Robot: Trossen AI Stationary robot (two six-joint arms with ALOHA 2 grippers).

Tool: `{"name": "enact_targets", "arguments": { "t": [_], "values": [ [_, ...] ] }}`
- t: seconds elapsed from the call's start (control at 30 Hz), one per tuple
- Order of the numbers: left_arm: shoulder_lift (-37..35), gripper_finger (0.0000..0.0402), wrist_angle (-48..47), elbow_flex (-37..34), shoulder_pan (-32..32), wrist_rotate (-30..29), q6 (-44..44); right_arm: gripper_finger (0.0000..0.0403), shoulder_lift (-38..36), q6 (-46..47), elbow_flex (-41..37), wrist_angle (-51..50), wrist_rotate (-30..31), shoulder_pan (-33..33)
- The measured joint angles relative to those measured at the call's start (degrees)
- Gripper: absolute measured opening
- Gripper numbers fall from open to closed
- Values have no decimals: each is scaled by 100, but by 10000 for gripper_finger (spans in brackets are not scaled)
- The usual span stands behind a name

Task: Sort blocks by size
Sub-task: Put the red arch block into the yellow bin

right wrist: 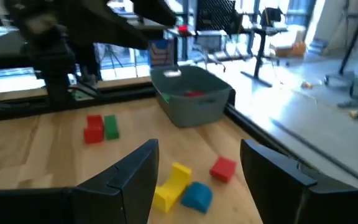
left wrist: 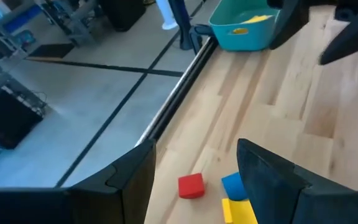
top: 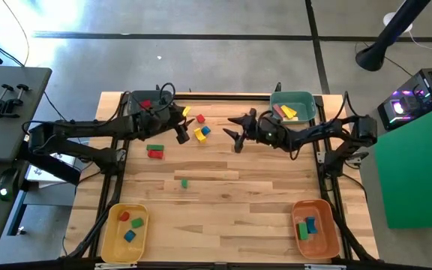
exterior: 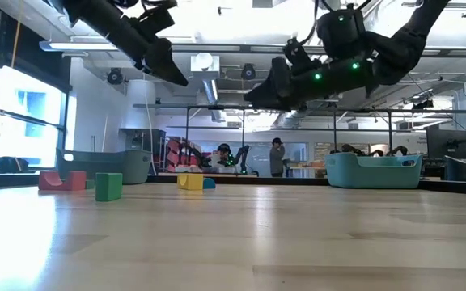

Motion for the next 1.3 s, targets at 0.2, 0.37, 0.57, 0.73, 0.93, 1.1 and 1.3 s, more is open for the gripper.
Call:
{"name": "enact_targets", "arguments": {
  "t": [0.2, 0.37, 0.57, 0.73, 0.93, 1.1, 1.3],
  "values": [
    [-2, 209, 172, 0, -17, -43, 387, 222, -2, -306, 0, 362, -26, -37],
    [0, 209, 372, 0, -6, -45, 820, 222, -2, -566, 0, 377, -137, -123],
    [33, 209, 808, 2, -6, -36, 1181, 222, -1, -846, 0, 477, -154, -329],
    [-40, 209, 1060, 2, -137, -38, 1204, 222, 0, -894, 0, 551, -152, -466],
    [-197, 209, 1293, 9, -701, -34, 1432, 222, -2, -934, 0, 216, -156, -390],
    [-324, 209, 1186, 9, -1295, -19, 1436, 222, -315, -783, 0, -203, 151, -160],
    [-324, 209, 641, 9, -1593, -64, 1194, 222, -1033, -1003, 2, -832, 757, -8]
  ]
}}
